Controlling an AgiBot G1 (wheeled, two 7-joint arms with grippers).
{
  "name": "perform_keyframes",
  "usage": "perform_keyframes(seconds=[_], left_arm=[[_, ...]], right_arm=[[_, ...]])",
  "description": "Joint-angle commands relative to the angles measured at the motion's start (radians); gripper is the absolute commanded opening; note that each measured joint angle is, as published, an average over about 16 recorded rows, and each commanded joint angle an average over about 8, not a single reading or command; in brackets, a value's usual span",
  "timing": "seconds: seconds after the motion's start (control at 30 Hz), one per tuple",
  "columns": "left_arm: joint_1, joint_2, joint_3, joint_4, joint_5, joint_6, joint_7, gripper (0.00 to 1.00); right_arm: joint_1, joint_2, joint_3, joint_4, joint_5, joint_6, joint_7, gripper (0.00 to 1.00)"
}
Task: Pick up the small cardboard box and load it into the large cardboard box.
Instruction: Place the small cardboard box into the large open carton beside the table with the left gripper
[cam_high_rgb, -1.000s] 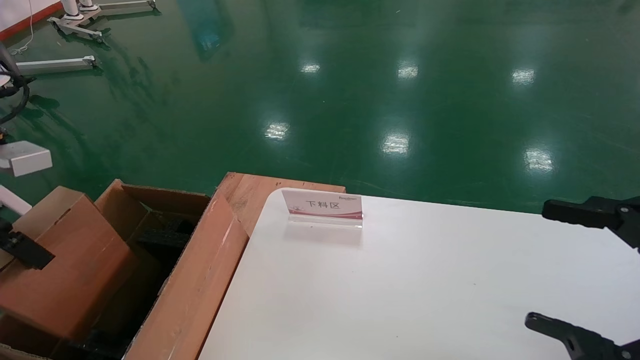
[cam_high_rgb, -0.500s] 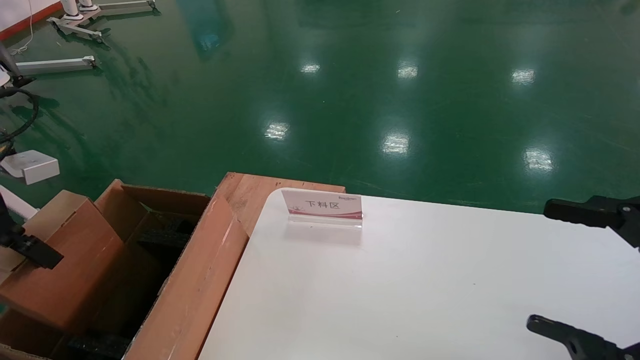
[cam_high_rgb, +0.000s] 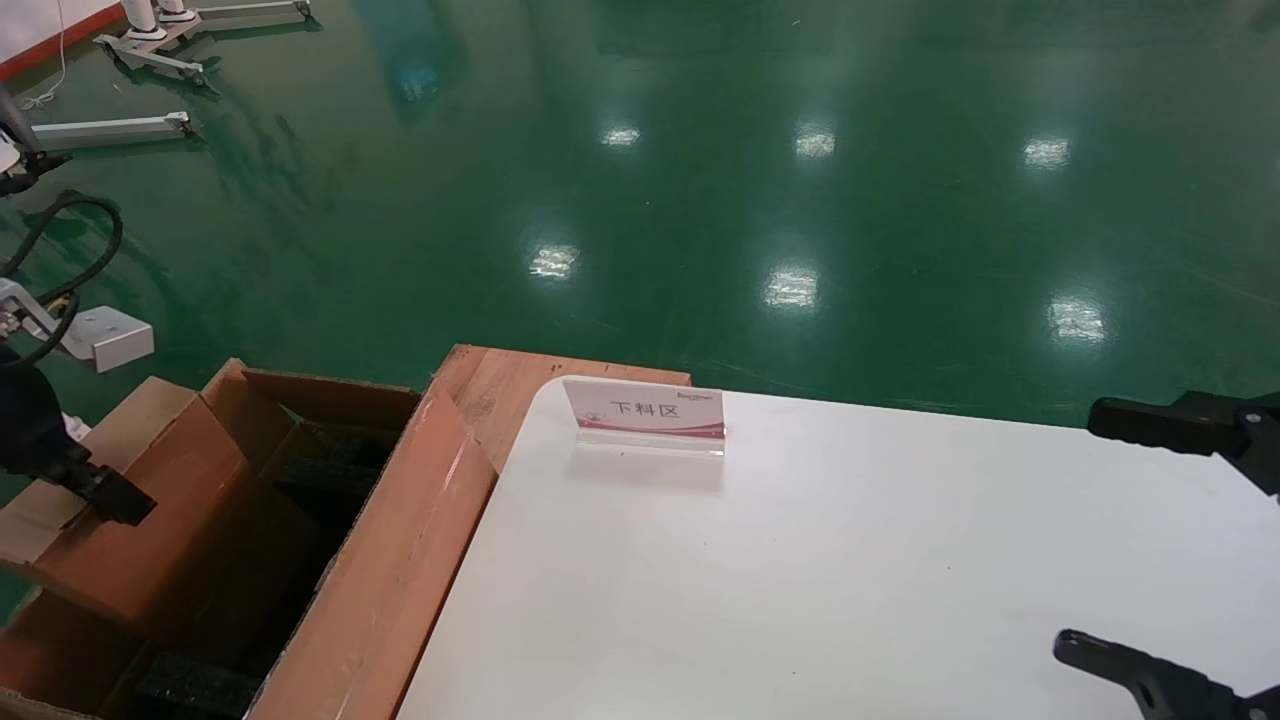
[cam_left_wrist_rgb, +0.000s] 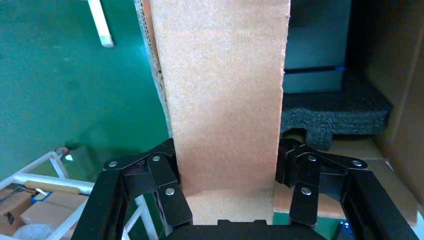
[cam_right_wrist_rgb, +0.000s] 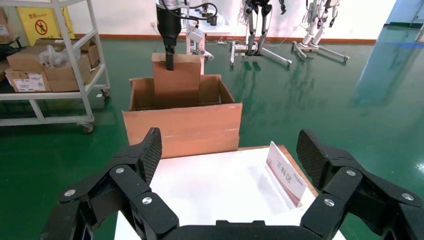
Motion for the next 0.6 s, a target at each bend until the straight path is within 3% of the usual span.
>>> perform_keyframes(seconds=[0.03,0.6], left_arm=[[0.019,0.005,-0.003,0.015,-0.004,-0.007,0.005,0.0],[0.151,0.036,-0.016,0.113,-0.022,-0.051,0.026,0.0]], right_arm=[[0.0,0.0,0.0,0.0,0.0,0.0,0.0,1.0],[0.0,0.0,-0.001,0.0,0.001,0.0,0.0,1.0]])
